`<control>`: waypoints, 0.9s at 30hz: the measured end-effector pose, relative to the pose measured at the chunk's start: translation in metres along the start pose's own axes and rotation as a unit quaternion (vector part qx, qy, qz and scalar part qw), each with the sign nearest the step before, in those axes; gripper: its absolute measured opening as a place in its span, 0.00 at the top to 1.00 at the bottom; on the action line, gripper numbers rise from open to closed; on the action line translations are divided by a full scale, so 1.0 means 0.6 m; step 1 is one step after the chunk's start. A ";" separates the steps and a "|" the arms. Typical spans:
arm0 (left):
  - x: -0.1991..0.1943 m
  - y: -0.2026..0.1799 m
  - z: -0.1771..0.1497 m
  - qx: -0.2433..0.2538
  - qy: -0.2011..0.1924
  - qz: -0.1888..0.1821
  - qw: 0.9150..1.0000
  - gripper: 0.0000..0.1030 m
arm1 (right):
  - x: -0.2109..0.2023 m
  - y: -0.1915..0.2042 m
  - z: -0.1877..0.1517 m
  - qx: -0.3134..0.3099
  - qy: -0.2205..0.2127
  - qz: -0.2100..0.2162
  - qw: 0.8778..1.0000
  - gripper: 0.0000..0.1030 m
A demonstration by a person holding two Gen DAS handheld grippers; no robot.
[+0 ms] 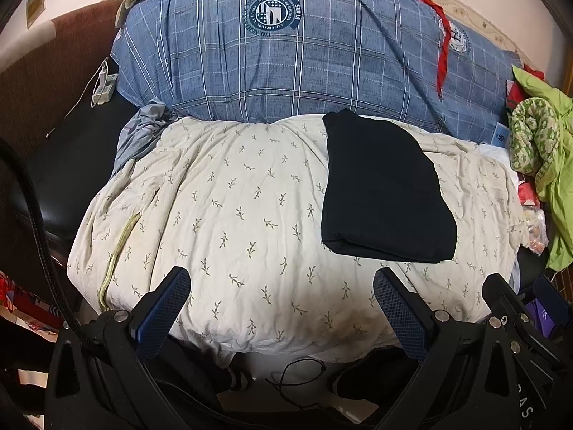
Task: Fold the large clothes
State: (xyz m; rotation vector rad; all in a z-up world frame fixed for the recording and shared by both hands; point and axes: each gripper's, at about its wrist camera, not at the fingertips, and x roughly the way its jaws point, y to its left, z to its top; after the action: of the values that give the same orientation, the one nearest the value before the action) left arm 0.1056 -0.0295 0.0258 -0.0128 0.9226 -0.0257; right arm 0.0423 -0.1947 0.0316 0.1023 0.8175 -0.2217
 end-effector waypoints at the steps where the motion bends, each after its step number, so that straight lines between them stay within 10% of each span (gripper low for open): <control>1: 0.001 0.000 0.002 0.001 0.000 0.000 1.000 0.01 | 0.000 -0.001 0.001 0.000 0.000 0.000 1.000 0.22; 27: 0.000 -0.026 0.019 0.016 -0.004 -0.016 1.000 0.01 | -0.001 -0.033 0.014 0.010 -0.004 -0.008 1.000 0.22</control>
State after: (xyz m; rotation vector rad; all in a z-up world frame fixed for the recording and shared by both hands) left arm 0.1144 -0.0450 0.0331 0.0016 0.9134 -0.0707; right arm 0.0434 -0.2152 0.0376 0.1127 0.8088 -0.2452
